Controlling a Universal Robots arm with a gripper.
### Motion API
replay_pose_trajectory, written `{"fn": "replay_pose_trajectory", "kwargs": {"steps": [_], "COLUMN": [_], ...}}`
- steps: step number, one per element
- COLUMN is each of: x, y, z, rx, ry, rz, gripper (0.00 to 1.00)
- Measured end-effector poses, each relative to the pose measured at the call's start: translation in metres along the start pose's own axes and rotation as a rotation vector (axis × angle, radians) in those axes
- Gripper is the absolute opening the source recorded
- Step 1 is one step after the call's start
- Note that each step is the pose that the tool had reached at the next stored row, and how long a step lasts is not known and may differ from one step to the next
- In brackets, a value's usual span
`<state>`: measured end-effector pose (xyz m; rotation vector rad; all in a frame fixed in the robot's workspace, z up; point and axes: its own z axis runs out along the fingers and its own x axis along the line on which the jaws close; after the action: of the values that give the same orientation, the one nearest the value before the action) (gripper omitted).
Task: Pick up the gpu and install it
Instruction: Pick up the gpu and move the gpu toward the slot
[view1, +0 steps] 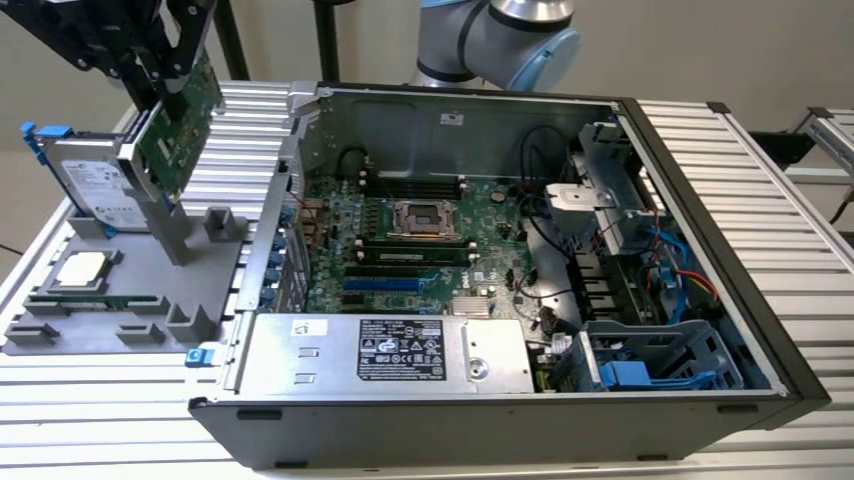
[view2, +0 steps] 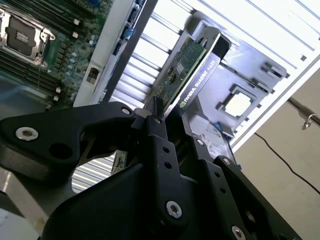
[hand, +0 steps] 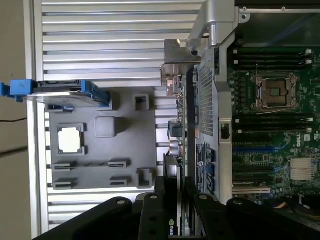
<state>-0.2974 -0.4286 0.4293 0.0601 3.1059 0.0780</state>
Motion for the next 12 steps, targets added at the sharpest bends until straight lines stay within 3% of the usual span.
{"fn": "replay_pose_trajectory", "kwargs": {"steps": [12], "x": [-0.0045], "y": [0.0002], "z": [0.0002], "rx": [0.0000], "ry": [0.0000], "rz": [0.000], "gripper": [0.00]}}
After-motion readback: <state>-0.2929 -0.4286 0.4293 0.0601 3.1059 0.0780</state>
